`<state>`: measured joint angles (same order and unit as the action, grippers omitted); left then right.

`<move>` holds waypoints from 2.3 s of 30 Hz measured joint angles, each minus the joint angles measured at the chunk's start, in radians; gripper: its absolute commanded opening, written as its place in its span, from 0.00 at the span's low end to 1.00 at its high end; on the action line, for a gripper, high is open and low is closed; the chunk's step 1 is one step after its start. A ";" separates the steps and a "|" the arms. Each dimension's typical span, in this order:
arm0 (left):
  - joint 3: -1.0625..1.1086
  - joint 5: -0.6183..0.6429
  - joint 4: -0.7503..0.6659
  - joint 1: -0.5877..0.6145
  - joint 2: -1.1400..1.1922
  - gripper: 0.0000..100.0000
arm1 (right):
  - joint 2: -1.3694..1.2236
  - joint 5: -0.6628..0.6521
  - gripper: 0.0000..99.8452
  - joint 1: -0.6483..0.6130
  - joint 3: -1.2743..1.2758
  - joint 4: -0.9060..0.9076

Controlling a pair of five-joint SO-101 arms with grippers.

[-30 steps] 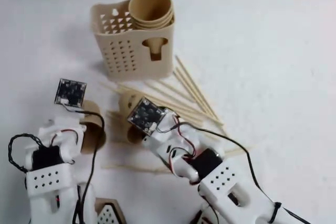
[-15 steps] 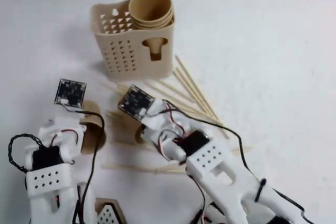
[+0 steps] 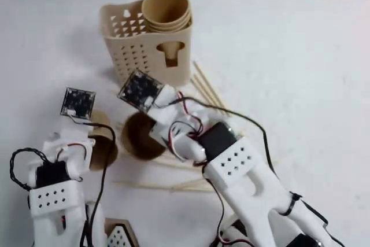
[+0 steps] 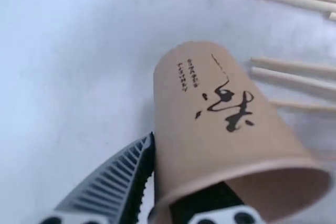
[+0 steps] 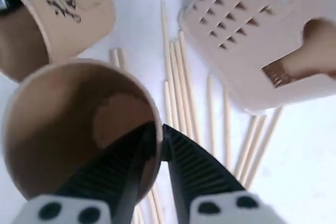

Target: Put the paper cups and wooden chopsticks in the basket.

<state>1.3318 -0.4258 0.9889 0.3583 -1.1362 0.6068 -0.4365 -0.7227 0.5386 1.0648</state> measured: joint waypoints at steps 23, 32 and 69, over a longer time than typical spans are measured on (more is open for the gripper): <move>0.000 0.000 0.000 0.000 0.000 0.02 | -0.264 0.012 0.02 0.097 -0.977 0.209; 0.000 0.000 0.000 0.000 0.000 0.02 | -0.632 0.012 0.02 0.215 -1.425 0.195; -0.247 0.069 0.132 0.000 0.000 0.02 | -0.825 0.201 0.02 0.350 -1.669 0.646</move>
<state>1.0848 -0.3567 1.1208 0.3583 -1.1362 -0.2186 -0.2355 -0.3728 -1.1308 1.7108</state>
